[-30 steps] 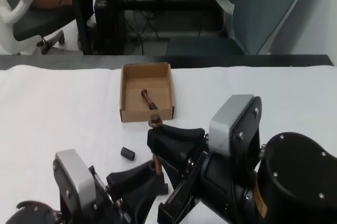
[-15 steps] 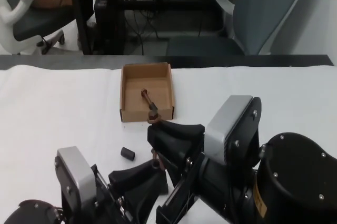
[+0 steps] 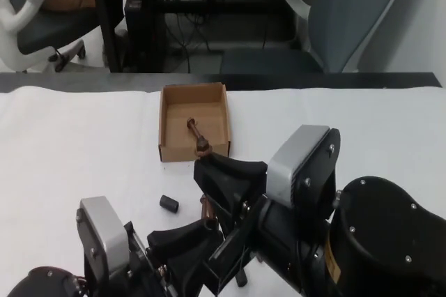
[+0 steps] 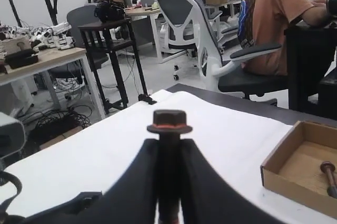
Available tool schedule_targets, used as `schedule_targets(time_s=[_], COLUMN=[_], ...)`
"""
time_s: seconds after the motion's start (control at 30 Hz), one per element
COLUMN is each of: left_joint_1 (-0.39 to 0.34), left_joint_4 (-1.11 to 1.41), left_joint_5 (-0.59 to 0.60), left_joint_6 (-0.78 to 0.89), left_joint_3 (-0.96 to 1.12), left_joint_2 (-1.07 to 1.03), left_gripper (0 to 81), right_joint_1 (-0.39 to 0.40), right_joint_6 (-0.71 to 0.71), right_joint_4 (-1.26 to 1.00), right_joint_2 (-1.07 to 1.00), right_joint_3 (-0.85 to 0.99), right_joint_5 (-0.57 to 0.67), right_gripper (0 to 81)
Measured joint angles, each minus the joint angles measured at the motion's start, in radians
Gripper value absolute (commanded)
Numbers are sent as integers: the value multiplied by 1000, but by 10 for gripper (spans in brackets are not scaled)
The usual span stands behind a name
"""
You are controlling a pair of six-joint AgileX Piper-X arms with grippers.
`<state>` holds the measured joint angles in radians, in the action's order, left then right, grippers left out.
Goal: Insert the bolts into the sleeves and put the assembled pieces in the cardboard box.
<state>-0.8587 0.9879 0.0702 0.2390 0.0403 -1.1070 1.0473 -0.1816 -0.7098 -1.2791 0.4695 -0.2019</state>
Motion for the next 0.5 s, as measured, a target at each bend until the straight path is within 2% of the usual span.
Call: schedule_targets(time_s=[0.5], left_joint_1=[0], left_joint_4=[0], left_joint_5=[-15], left_joint_6=[-32], left_joint_3=[0], left_joint_2=[0], left_gripper=[18], right_joint_1=[0], right_joint_6=[-29], right_joint_4=[-19], right_joint_2=[-6], right_joint_3=[0], right_joint_5=[20], right_gripper=[0])
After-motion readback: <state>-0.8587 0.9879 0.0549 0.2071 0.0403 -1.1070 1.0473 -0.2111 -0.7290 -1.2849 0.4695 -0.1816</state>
